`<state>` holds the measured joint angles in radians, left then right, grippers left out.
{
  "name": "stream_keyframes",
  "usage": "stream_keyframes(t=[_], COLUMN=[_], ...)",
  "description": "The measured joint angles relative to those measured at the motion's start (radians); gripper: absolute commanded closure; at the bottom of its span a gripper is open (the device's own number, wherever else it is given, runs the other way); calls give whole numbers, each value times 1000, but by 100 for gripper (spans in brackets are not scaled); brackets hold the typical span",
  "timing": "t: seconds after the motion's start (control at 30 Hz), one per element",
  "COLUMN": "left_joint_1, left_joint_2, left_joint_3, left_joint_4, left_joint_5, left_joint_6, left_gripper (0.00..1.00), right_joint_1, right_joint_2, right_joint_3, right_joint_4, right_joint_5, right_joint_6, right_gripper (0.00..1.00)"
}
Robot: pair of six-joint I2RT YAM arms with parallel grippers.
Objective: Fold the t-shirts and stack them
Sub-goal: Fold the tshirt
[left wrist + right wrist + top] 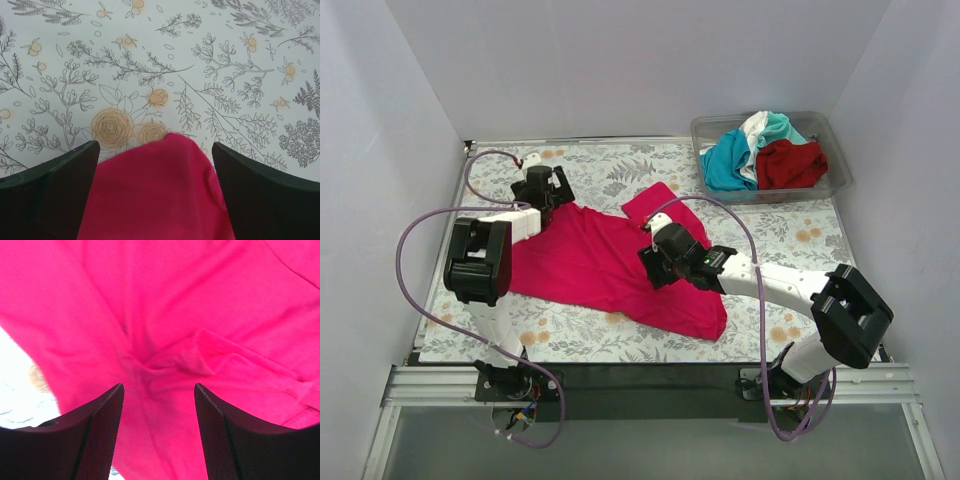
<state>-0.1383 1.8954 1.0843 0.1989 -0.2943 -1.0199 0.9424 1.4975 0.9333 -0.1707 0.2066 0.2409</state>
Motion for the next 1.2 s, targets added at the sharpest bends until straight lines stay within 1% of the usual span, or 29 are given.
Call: stream_keyframes(t=[0.1,0.2,0.4,0.43,0.53,0.6,0.77,0.87,0.9,1.0,1.03,1.07,1.2], left_joint_1=[0,0,0,0,0,0,0,0,0,0,0,0,0], left_joint_2=[21,40,70,73,82,87,107,116,116,116,116,116,116], left_joint_3=[27,32,32,33,37,39,44,44,44,44,44,44,44], left_joint_4=[13,18,12,12,11,12,12,11,11,10,11,11,8], left_joint_5=[0,-4,-5,-5,-8,-11,-14,-16,-16,-16,-15,-15,-21], left_joint_6=[11,19,38,40,48,52,60,63,63,62,63,61,68], left_gripper=[19,22,32,37,45,47,58,59,61,76,96,100,100], right_joint_1=[-31,-53,-72,-73,-79,-84,-105,-116,-119,-130,-133,-137,-145], right_joint_2=[0,0,0,0,-7,-18,-41,-48,-49,-53,-54,-57,-66], right_joint_3=[-14,-24,-50,-54,-67,-77,-92,-98,-98,-100,-101,-104,-114], right_joint_4=[0,5,14,16,16,16,20,22,22,23,23,25,24], right_joint_5=[-4,-8,-23,-24,-26,-26,-26,-26,-26,-26,-26,-26,-26], right_joint_6=[1,3,6,8,11,14,18,18,18,18,18,18,16], right_gripper=[47,47,47,47,47,47,47,47,47,47,47,47,47])
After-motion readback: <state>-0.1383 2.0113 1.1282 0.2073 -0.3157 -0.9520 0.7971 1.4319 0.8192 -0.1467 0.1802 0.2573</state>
